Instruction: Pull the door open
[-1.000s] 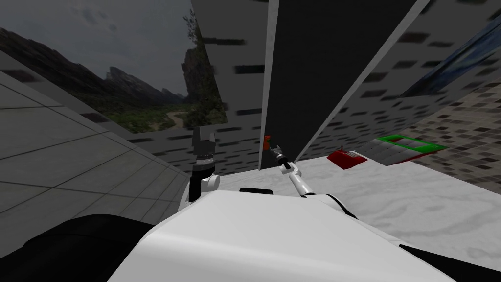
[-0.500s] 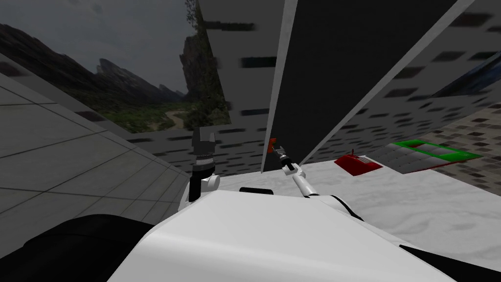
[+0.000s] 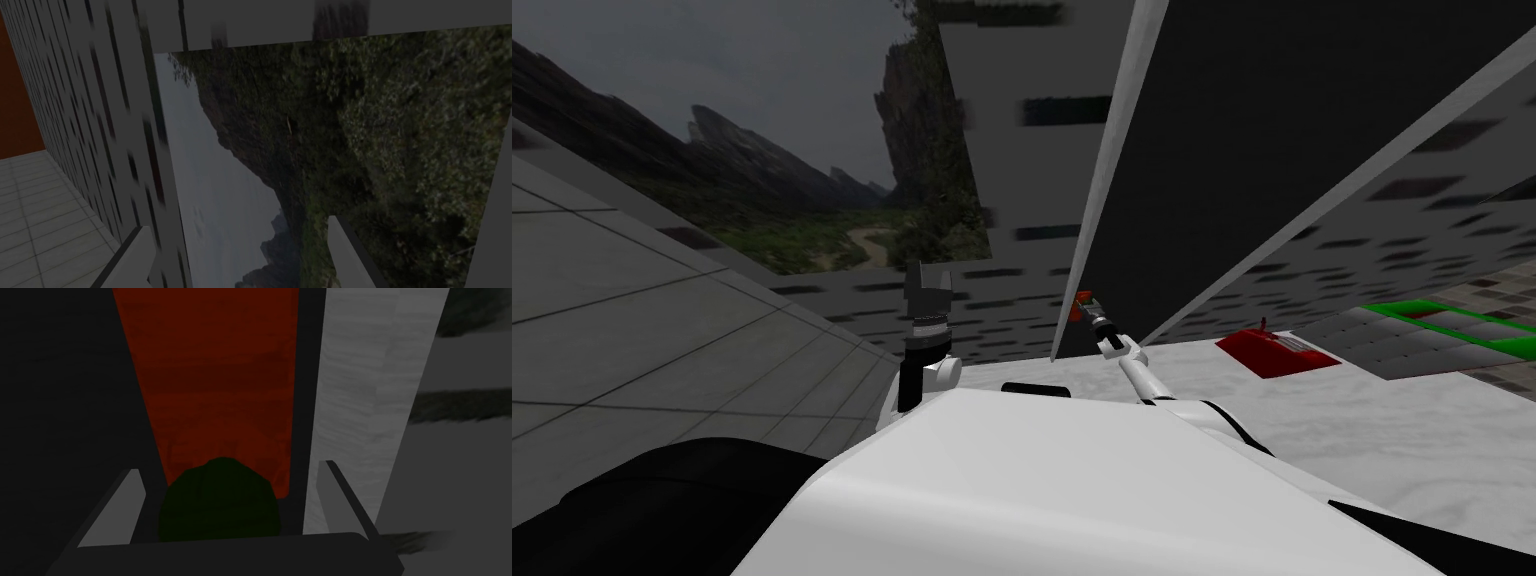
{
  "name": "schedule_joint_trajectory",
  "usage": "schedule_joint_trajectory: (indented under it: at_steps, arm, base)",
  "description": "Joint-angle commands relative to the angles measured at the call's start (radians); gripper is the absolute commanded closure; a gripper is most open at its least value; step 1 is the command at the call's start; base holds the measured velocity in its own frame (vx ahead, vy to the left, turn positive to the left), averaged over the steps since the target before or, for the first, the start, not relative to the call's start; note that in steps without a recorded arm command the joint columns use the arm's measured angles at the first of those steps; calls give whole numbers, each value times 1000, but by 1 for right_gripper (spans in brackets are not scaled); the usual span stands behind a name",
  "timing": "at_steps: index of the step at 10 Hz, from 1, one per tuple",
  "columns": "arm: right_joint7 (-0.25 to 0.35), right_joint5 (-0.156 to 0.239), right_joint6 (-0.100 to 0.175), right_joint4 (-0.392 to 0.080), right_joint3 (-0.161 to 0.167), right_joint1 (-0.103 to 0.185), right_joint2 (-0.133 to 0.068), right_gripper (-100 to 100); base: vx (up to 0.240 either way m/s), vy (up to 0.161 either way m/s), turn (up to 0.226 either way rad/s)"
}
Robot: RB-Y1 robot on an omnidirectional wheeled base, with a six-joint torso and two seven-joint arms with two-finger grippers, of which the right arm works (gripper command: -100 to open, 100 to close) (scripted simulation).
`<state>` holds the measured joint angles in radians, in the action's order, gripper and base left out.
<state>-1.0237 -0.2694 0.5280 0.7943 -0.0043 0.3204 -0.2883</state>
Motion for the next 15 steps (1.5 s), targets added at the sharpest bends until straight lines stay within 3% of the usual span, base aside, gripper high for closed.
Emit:
schedule_joint_trajectory:
  at_steps: [1,2,7,15]
  arm:
    - [0,0,0,0,0,0,0,-100]
    - [0,0,0,0,0,0,0,100]
    - [0,0,0,0,0,0,0,100]
    - [190,77,-3,-6,-7,4,2,100]
  base:
    - [29,14,-21]
    - [-7,-1,8]
    - [-4,-4,3]
    - [-37,-34,73]
